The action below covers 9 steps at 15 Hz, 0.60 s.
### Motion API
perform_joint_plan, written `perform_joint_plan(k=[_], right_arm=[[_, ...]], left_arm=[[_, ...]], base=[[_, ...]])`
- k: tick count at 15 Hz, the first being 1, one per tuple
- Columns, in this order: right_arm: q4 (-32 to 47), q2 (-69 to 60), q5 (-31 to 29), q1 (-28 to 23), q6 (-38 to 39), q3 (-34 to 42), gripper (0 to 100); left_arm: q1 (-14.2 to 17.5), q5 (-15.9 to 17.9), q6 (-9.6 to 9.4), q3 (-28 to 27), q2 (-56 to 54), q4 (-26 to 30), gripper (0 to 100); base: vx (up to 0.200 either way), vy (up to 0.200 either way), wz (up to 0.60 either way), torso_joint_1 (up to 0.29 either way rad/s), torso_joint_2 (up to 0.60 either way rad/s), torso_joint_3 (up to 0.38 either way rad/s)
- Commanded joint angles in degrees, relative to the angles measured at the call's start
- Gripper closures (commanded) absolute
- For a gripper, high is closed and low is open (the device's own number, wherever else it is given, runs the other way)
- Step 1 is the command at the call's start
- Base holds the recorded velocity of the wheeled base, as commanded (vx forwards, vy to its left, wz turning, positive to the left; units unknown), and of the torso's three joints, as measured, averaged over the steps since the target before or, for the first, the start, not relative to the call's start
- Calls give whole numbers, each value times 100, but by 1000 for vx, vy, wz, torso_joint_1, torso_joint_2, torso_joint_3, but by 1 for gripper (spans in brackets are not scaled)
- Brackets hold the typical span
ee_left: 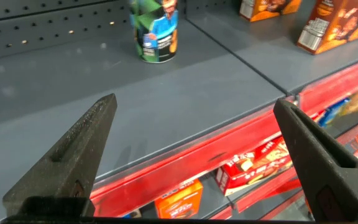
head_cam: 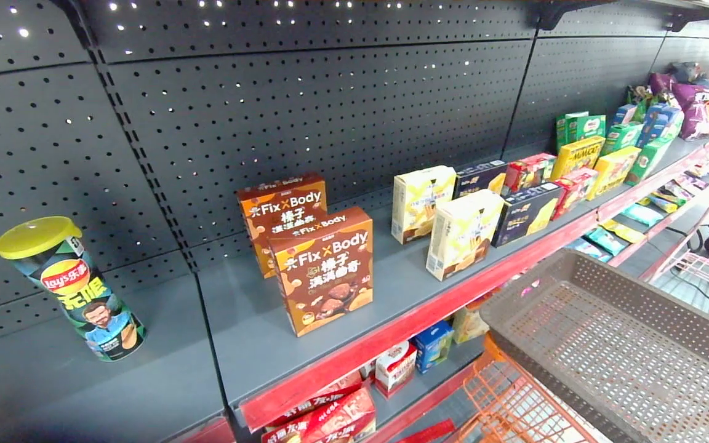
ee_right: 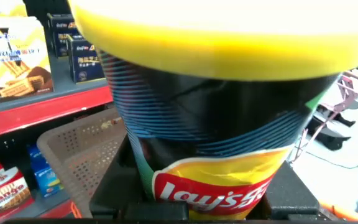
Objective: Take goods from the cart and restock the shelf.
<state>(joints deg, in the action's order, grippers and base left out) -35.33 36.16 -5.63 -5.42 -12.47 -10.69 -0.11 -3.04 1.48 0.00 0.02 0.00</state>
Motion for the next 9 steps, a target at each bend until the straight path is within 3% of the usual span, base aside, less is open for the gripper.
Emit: perform_joint_plan(k=[1, 9], right_arm=[[-9, 14, 9, -2, -1, -12, 100], [-88, 5, 1, 6, -1, 6, 100]], left_arm=[[-7, -4, 2, 0, -2, 0, 0], [2, -4, 19, 0, -2, 0, 0]], base=[[-200, 0, 0, 2, -2, 2], [0, 0, 0, 0, 0, 0]])
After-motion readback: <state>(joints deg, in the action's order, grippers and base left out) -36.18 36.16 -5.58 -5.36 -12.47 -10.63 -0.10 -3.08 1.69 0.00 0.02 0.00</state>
